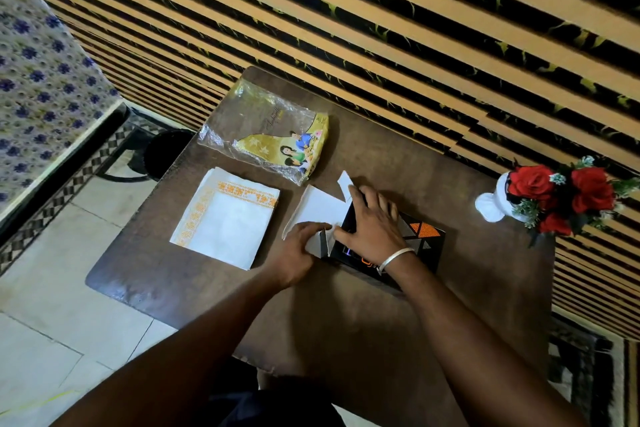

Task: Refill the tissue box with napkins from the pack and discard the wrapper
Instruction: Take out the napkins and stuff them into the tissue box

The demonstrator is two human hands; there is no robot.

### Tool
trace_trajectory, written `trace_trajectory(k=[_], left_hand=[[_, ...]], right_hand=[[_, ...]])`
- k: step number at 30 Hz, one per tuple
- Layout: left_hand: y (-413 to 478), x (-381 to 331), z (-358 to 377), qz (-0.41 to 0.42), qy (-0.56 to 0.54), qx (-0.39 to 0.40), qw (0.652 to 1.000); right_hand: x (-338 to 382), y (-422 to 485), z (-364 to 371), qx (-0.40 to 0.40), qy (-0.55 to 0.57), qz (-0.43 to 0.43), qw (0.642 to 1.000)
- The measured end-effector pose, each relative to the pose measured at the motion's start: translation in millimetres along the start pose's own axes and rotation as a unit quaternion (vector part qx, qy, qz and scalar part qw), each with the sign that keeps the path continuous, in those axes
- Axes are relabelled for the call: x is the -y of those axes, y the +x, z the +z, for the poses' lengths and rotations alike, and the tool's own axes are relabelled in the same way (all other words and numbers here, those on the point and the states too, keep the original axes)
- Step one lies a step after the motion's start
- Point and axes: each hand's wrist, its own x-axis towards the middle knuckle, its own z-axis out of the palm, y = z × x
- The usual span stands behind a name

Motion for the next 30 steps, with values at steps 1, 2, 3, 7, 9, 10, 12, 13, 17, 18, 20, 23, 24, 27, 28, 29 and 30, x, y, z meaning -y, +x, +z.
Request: trace_trajectory(k=[1,2,3,7,9,10,12,13,17,18,20,23,24,27,28,29,30], left_hand=[[-1,-2,-3,-0.003,-0.036,-0.013,0.999],[-3,-5,-7,-0.027,-0.090,-0.033,0.995],[-5,-3,-10,-0.048,-0.145,-0.044,0.987],[-8,14,-19,-0.052,-0.185,-0.017,0.981],[-9,16,-20,-0.040,-0.147,0.005,0.988],[-8,18,-20,-0.040,-0.136,0.013,0.990],[-8,20,-21,-0.037,-0.128,0.039,0.990],[-9,23,-19,-0.032,-0.126,0.052,0.990],[-14,25,-14,-0.012,-0.027,0.045,0.999],[-15,24,-11,-0.009,0.001,0.037,0.999],[-13,23,-3,-0.002,0.046,0.015,0.999],[-8,21,5,-0.021,0.074,-0.018,0.997],[-6,19,6,-0.029,0.086,-0.032,0.995],[-1,14,12,-0.033,0.164,-0.036,0.985],[-2,13,15,-0.034,0.200,-0.027,0.979],[-2,12,18,-0.038,0.230,-0.020,0.972],[-3,12,20,-0.048,0.245,-0.015,0.968]], right_hand=[[0,0,-1,0.009,0.001,0.003,1.000],[1,1,-2,0.016,-0.001,0.006,1.000],[1,1,-2,0.020,-0.004,0.008,1.000],[1,2,-4,0.031,-0.021,0.004,0.999],[0,2,-6,0.039,-0.029,-0.004,0.999],[-1,3,-8,0.045,-0.028,-0.006,0.999],[-3,6,-11,0.055,-0.017,-0.001,0.998],[-4,7,-12,0.055,-0.011,0.002,0.998],[-6,7,-10,0.045,-0.020,-0.007,0.999],[-7,6,-8,0.041,-0.025,-0.012,0.999],[-7,3,-7,0.037,-0.018,-0.012,0.999],[-7,-1,-10,0.058,0.002,0.001,0.998],[-7,-3,-12,0.065,-0.009,0.000,0.998],[-4,-12,-15,0.090,-0.060,-0.026,0.994],[-2,-16,-15,0.105,-0.073,-0.037,0.991],[0,-18,-15,0.120,-0.080,-0.043,0.989],[3,-20,-15,0.134,-0.083,-0.045,0.986]])
